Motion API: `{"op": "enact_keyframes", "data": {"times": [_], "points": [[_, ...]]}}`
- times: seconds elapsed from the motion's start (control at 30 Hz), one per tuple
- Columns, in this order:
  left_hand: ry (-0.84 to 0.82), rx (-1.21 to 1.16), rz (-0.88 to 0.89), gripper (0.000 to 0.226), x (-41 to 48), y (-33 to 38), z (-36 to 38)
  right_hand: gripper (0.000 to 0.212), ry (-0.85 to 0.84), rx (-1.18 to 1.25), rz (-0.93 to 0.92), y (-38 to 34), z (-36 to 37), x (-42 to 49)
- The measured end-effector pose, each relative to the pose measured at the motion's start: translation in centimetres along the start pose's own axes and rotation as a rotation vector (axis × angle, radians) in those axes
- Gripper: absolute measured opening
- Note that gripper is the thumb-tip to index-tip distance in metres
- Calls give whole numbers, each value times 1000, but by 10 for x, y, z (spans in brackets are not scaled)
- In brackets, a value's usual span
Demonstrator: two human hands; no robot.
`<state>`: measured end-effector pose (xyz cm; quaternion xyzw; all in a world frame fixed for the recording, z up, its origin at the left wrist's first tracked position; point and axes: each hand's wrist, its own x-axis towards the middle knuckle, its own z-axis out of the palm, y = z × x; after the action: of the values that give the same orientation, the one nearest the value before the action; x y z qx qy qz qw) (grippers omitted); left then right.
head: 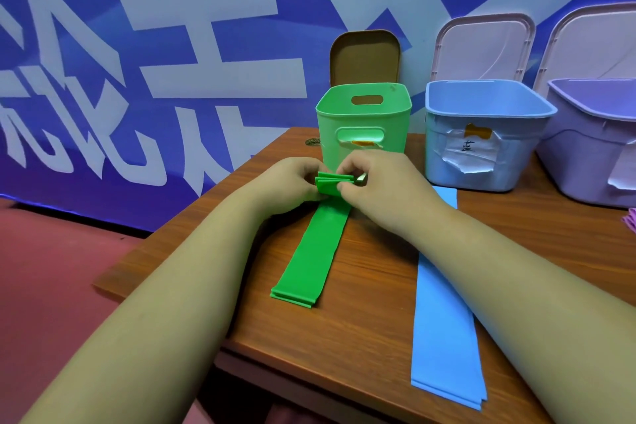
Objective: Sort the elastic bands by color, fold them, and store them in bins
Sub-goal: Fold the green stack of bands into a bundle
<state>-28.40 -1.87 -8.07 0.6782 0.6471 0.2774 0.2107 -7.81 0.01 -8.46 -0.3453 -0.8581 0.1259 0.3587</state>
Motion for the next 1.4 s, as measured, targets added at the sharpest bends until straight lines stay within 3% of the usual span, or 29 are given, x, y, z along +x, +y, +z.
{"op": "enact_keyframes", "data": {"times": [0.33, 0.67, 0.8, 0.97, 1.13, 1.4], "points": [[-14, -48, 19, 22, -1, -10, -4, 10, -260, -19, -30, -8, 7, -12], [-89, -113, -19, 34, 1, -13, -5, 12, -380, -60, -75, -5, 3, -14], [-144, -233, -70, 35, 1, -15, -5, 25, -332, -4, -45, -6, 3, -14], [-258, -149, 14, 42, -2, -15, -6, 14, -149, -65, 115, 6, 3, -6], [-293, -136, 14, 48, -2, -12, -5, 37, -248, -205, 278, 15, 8, 1], [-278, -193, -12, 50, -4, -11, -5, 16, -215, 41, 341, 12, 11, 4]]}}
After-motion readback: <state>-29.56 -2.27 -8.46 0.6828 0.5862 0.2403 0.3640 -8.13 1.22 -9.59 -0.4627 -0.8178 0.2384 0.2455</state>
